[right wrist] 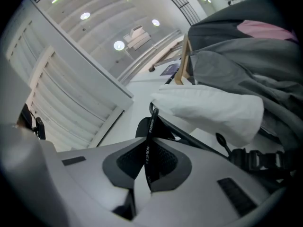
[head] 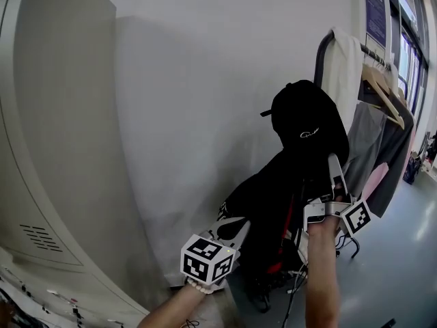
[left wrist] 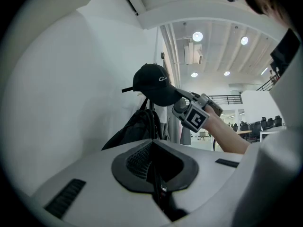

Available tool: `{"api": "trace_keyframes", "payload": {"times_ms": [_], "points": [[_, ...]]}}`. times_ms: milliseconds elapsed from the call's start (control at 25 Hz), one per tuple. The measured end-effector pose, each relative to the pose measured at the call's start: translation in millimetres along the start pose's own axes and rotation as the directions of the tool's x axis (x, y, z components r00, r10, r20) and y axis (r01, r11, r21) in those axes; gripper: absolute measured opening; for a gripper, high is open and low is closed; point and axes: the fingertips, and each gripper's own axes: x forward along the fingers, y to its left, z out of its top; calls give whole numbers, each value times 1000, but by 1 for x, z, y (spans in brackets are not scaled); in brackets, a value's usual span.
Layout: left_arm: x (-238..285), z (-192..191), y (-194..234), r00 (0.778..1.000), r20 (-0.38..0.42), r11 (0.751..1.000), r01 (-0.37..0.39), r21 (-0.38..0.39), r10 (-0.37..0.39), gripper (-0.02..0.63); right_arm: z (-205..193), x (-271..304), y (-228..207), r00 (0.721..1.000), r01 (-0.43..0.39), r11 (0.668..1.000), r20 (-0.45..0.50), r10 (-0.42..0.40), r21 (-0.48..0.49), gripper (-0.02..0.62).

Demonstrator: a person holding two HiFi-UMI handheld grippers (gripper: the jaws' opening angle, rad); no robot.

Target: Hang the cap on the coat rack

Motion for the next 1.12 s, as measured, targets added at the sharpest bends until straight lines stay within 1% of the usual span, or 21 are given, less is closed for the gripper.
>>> {"api": "trace_keyframes", "payload": {"times_ms": [120, 360, 480, 560, 680, 840, 920, 960, 1000, 1120], "points": [[-2, -6, 1, 1000, -10, 1000, 2, -13, -3, 3, -9, -29, -17, 1000, 21, 998, 21, -23, 53, 18], [-2, -24, -7, 999, -38, 999, 31, -35, -33, 3, -39, -73, -43, 997, 72, 993, 18, -74, 97, 18], [-5, -35, -11, 997, -59, 998, 44, -46, -46, 3, -46, -83, -52, 996, 79, 990, 37, -84, 120, 18], [-9, -41, -12, 996, -70, 998, 46, -52, -50, 3, -50, -86, -53, 996, 78, 992, 36, -82, 103, 18], [-15, -46, -10, 996, -76, 997, 40, -62, -45, 3, -54, -90, -54, 994, 102, 993, 22, -104, 67, 18], [-21, -47, -4, 997, -73, 997, 29, -69, -34, 3, -56, -96, -56, 991, 122, 989, 35, -126, 82, 20], [-23, -47, -3, 997, -72, 997, 28, -72, -33, 3, -57, -99, -55, 990, 136, 988, 35, -139, 72, 24], [-24, -47, -3, 997, -70, 997, 28, -75, -34, 3, -57, -101, -56, 988, 152, 986, 31, -154, 62, 41], [-24, -46, -3, 997, -67, 996, 30, -79, -35, 3, -57, -105, -58, 984, 173, 984, 26, -174, 49, 76], [-22, -44, -6, 998, -60, 996, 31, -78, -36, 3, -61, -116, -64, 971, 240, 971, -9, -240, -14, 87]]}}
